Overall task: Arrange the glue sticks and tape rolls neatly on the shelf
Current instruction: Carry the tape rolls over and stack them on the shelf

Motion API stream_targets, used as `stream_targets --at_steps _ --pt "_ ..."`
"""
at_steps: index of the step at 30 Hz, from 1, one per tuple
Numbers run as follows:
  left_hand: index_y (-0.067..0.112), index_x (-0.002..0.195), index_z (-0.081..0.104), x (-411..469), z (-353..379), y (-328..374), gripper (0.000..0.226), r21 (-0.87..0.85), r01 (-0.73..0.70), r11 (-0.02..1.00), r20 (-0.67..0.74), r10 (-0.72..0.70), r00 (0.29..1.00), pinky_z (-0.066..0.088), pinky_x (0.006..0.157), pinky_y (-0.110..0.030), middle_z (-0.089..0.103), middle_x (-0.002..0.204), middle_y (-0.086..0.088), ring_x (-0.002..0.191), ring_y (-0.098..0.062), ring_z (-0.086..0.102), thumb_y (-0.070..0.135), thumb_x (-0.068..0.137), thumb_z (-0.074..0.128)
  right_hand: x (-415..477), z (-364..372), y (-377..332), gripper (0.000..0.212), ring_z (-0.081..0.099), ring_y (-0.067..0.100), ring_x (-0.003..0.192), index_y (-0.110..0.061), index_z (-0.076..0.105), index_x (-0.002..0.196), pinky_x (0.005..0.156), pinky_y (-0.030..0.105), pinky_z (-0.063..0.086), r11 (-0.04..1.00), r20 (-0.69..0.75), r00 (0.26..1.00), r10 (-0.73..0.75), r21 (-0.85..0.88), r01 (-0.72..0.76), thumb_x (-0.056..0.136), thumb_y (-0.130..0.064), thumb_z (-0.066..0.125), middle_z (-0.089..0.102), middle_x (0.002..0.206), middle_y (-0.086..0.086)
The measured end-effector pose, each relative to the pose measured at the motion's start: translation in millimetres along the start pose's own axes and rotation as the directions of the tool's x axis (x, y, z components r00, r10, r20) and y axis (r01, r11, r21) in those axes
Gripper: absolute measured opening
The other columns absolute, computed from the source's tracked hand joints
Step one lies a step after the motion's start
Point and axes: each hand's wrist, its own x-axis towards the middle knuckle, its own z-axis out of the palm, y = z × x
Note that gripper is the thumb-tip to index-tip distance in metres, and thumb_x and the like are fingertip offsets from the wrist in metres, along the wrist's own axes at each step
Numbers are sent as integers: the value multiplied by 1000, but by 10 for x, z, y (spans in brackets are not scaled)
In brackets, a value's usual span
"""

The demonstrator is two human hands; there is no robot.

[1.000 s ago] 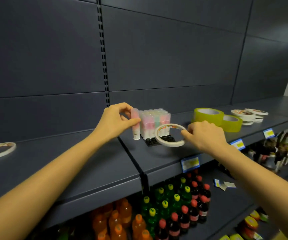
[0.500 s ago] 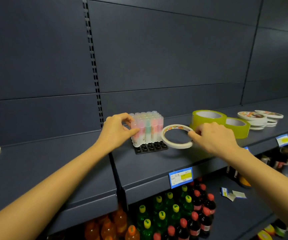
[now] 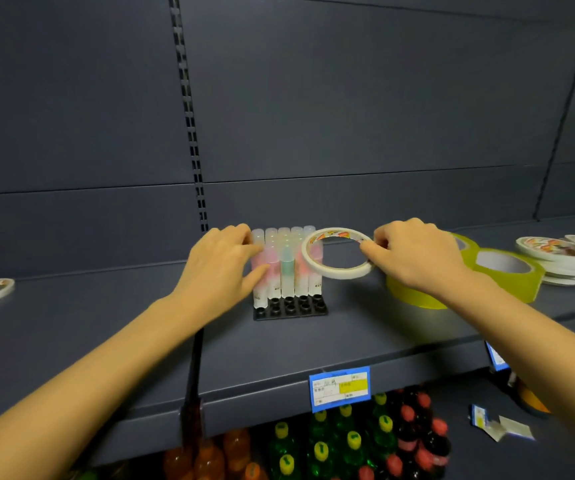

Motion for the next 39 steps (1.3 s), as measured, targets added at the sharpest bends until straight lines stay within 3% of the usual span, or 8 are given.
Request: stream_targets --at_steps 4,10,17,23,28,31,35,39 --pt "19 98 74 243 -99 112 45 116 10 993 37 -14 999 34 79 -30 65 100 1 91 -20 56 52 90 44 71 -41 170 34 45 29 72 -22 57 73 59 28 31 999 17 1000 -1 33 0 90 -47 42 45 66 1" --pt "21 94 73 667 -25 566 39 42 19 999 6 -20 1000 31 70 -26 65 101 5 95 -18 57 48 92 44 180 -149 704 41 47 25 68 -22 55 65 50 24 26 998 3 1000 19 53 -19 91 -51 41 45 60 -4" --pt "24 94 70 1051 172 1165 31 -48 80 996 -30 -81 996 37 64 -27 63 90 8 90 -16 57 48 88 51 339 -221 1720 42 48 26 69 -18 66 76 54 27 28 998 -7 999 47 35 -47 91 -49 41 48 61 -2" --pt "23 97 70 1484 369 1900 29 -118 156 981 -71 -165 984 35 66 -27 68 94 4 90 -20 59 45 87 55 470 -247 2740 47 48 25 65 -18 63 71 49 25 25 997 33 997 64 -55 -62 92 -53 39 47 61 -3" --pt "24 97 70 1646 481 2299 29 -107 239 965 -77 -248 966 37 68 -28 68 95 4 91 -22 60 46 86 55 540 -148 3400 50 49 24 69 -16 66 78 53 25 30 992 135 985 108 -82 -97 92 -54 38 53 69 1" --pt "25 96 70 1615 524 2424 28 -89 299 950 -51 -304 951 40 70 -30 69 96 4 93 -24 61 47 86 56 559 -40 3611 47 50 25 77 -19 66 86 67 30 37 992 220 969 112 -89 -95 93 -55 37 59 85 5" --pt "24 97 70 1572 538 2513 28 -68 364 929 -4 -365 931 44 73 -33 69 98 2 95 -25 61 46 86 56 595 25 3719 48 51 24 80 -17 66 95 68 31 37 989 266 962 69 -142 -31 92 -56 38 63 95 5" --pt "21 104 68 1478 429 2497 30 -16 402 916 -16 -402 916 44 74 -33 69 100 0 97 -24 60 42 88 56 706 -89 3520 42 48 24 78 -22 54 75 67 32 36 999 176 983 -49 7 49 89 -60 42 58 86 3"
